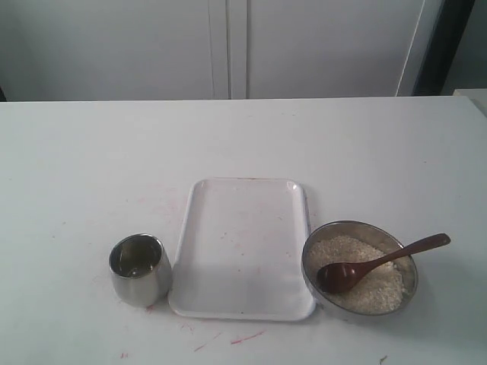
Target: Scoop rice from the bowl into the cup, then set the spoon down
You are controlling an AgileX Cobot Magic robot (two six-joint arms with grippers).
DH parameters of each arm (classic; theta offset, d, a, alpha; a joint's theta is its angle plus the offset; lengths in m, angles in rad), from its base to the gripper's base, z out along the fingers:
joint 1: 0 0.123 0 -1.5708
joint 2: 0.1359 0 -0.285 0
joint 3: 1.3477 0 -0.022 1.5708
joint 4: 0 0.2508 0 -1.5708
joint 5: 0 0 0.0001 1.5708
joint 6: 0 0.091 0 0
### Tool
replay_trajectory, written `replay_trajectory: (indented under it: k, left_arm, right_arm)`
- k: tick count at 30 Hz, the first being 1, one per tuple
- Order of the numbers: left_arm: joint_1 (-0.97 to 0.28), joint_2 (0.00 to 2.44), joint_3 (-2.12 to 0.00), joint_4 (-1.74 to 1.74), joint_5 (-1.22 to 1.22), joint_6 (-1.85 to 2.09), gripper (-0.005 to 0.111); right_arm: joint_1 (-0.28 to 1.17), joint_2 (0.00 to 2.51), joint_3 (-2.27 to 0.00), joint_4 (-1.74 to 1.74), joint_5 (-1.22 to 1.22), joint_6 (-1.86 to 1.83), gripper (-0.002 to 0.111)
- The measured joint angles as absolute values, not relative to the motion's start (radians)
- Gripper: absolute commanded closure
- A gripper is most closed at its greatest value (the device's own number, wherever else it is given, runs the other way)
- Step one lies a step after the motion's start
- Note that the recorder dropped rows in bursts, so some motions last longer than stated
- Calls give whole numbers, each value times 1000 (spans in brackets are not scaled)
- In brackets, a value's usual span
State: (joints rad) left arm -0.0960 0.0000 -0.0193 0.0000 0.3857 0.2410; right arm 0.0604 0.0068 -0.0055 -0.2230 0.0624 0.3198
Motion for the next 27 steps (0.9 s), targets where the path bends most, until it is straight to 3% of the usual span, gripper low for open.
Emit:
replay_trajectory:
  k: [3,6,10,16,27]
  left_arm:
    - [-96,0,-19,0,386,241,92]
    - [-96,0,-19,0,386,241,92]
    - [-96,0,-19,0,386,241,92]
    - [-96,0,-19,0,386,241,92]
    - [-96,0,-19,0,386,241,92]
  right_arm:
    - [60,7,-5,-202,-101,384,108]
    - [60,7,-17,-157,-96,540,108]
    - [60,5,-131,-143,156,590,108]
    - [83,127,-393,-138,481,364,108]
    - [187,751,-974,-108,966,-112,108]
